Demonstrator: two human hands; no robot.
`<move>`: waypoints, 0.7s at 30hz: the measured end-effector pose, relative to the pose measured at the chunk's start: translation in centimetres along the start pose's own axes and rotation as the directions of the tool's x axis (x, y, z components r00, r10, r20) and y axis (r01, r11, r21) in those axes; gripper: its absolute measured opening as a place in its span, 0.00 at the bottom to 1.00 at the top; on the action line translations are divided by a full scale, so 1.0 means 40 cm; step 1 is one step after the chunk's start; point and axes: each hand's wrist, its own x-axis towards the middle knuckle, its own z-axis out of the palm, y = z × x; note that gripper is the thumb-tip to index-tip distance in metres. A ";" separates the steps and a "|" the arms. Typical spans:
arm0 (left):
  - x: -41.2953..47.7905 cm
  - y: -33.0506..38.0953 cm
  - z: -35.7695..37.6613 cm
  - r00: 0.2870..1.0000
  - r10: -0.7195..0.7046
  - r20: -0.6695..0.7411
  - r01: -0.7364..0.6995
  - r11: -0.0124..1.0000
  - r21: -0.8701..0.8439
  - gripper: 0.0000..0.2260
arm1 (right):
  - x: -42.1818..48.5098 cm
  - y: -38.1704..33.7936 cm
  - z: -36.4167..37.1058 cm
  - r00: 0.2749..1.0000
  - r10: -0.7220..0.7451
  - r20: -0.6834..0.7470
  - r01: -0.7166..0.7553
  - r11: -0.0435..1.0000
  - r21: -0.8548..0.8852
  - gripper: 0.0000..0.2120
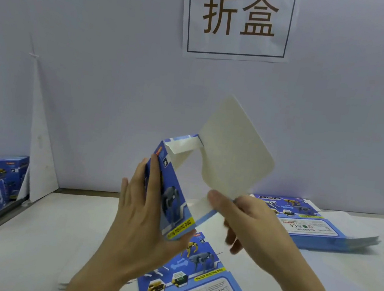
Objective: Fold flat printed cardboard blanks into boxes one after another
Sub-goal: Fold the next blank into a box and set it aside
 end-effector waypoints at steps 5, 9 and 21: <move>-0.004 -0.026 0.006 0.996 0.063 0.057 -0.063 0.998 -0.013 0.54 | 0.021 0.013 -0.036 0.965 -0.124 -0.229 0.191 0.934 0.303 0.21; 0.001 -0.038 -0.006 0.995 0.099 0.013 -0.098 0.990 -0.100 0.58 | 0.018 0.015 -0.043 0.903 -0.230 -0.364 0.363 0.861 0.356 0.09; 0.021 -0.024 -0.024 0.970 0.244 -0.019 -0.241 0.939 -0.244 0.59 | 0.047 0.053 0.051 0.914 0.213 0.346 -0.399 0.322 0.858 0.19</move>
